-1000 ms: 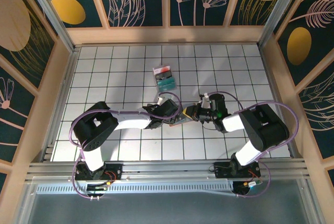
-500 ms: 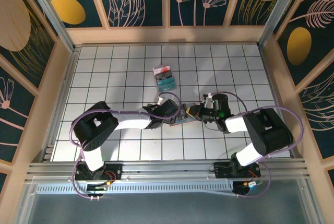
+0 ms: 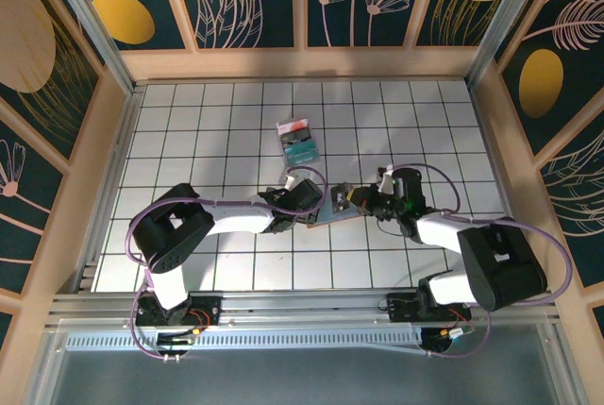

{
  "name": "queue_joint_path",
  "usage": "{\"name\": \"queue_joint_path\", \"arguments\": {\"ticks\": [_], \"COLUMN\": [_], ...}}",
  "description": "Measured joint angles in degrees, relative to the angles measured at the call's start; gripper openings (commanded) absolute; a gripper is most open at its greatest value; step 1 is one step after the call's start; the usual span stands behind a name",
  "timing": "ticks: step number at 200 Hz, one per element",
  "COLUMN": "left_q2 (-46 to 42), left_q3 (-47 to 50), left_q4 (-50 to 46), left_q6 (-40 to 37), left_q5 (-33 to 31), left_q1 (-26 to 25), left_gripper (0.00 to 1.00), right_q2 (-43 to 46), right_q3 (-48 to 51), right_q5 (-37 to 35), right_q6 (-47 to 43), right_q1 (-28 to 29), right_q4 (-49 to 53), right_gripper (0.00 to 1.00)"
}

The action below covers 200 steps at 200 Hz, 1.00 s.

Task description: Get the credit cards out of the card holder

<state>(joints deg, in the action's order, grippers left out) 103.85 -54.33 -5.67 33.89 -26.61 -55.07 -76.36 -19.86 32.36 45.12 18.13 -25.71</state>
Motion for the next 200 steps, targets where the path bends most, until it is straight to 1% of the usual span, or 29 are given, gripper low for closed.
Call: {"name": "queue_joint_path", "arguments": {"ticks": [33, 62, 88, 102, 128, 154, 200], "left_q2": [-1.88, -6.49, -11.56, -14.12, -17.38, -19.98, -21.00], "left_q3": [-0.11, -0.48, -1.55, -1.68, -1.49, 1.20, 4.81], "left_q4": [-2.34, -2.51, -0.70, 1.09, 5.70, 13.03, 22.67], "left_q6": [0.02, 0.00, 0.22, 0.35, 1.33, 3.32, 6.91], "left_q5": [-0.90, -0.85, -0.33, 1.05, 6.03, 13.55, 24.22], "left_q1": [0.00, 0.00, 0.00, 0.13, 1.36, 3.54, 5.51], "left_gripper": [0.99, 0.99, 0.99, 0.99, 0.98, 0.95, 0.88], "right_q2": [5.05, 9.66, 13.40, 15.21, 17.97, 19.63, 19.91], "right_q3": [0.00, 0.00, 0.00, 0.00, -0.13, -0.35, -0.35], "right_q5": [-1.33, -1.99, -2.40, -2.47, -2.51, -1.90, 1.46], "right_q6": [-0.96, -1.42, -1.40, -1.38, -1.31, -0.31, 5.05], "right_q1": [-1.29, -2.34, -2.82, -2.95, -3.37, -3.54, -3.58], "right_q4": [2.99, 4.79, 5.66, 5.88, 5.84, 4.37, -3.67], "right_gripper": [0.00, 0.00, 0.00, 0.00, 0.00, 0.00, 0.00]}}
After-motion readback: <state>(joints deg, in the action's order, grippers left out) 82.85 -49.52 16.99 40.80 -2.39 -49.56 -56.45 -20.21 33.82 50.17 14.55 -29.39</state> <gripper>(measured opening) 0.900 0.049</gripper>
